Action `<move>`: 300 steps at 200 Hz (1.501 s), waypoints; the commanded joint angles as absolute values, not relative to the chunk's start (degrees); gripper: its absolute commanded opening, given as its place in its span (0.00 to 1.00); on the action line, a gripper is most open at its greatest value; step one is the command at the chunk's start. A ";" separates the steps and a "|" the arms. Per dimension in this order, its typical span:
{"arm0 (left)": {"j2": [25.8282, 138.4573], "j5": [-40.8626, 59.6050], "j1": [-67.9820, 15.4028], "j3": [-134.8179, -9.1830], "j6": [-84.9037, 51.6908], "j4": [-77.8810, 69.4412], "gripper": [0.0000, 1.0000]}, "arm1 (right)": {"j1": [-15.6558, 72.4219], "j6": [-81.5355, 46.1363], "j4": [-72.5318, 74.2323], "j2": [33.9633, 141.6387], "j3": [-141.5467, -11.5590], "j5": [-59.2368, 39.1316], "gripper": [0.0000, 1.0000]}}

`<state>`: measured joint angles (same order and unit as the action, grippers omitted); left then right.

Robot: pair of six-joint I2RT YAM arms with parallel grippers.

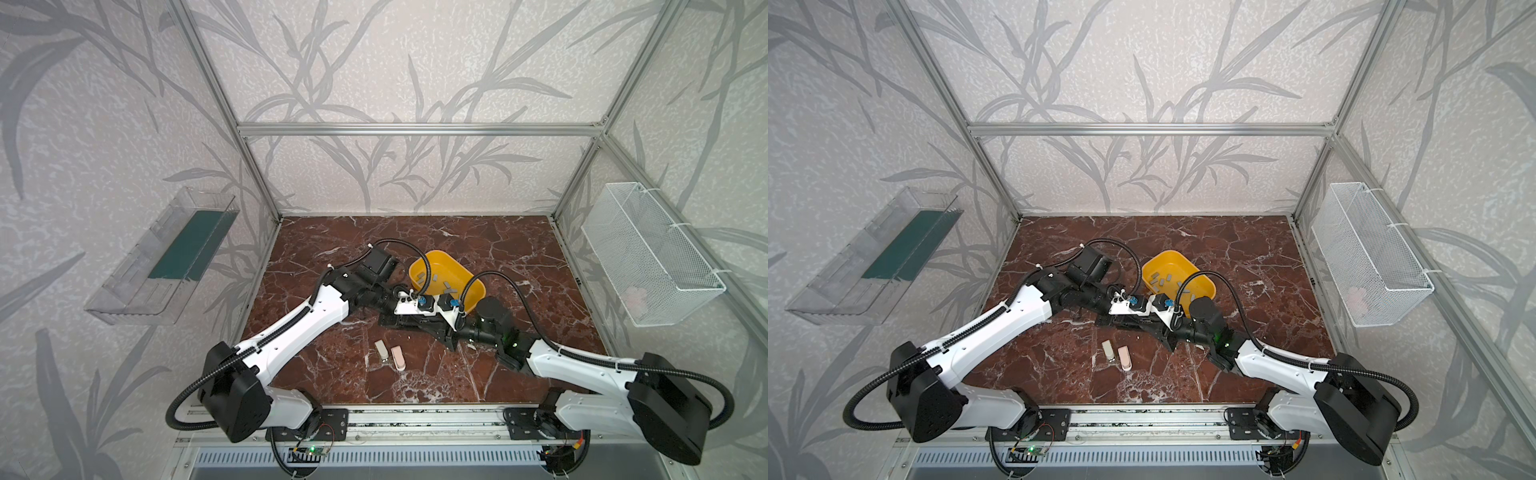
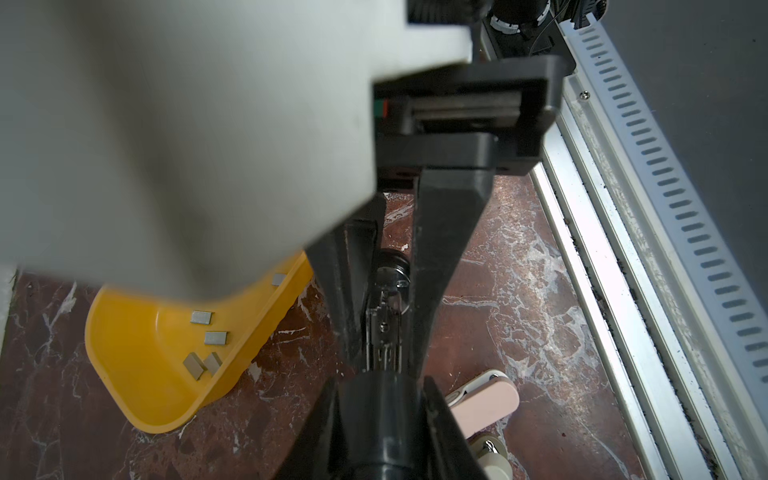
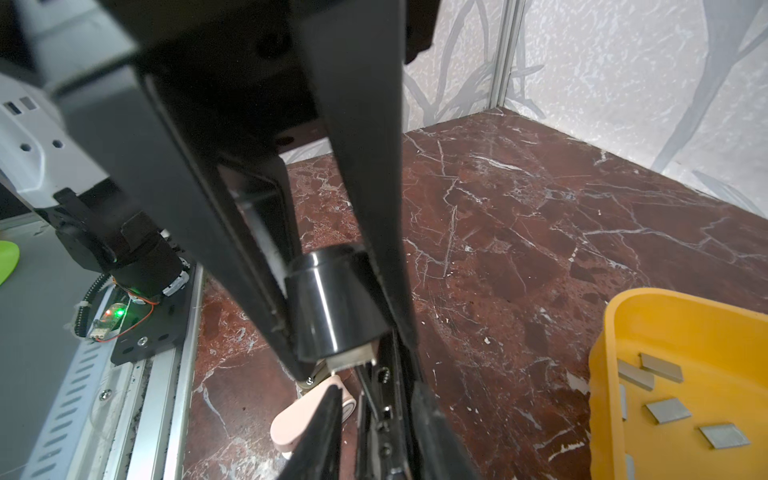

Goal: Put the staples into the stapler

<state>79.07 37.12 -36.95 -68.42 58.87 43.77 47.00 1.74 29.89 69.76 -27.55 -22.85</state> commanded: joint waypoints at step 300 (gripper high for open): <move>71.02 59.61 -15.10 -66.02 53.27 30.26 0.00 | 50.94 6.92 31.12 68.32 -24.83 -10.93 0.00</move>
<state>72.84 60.99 -19.57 -66.22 58.26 40.75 50.98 7.75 29.41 69.89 -27.00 -13.08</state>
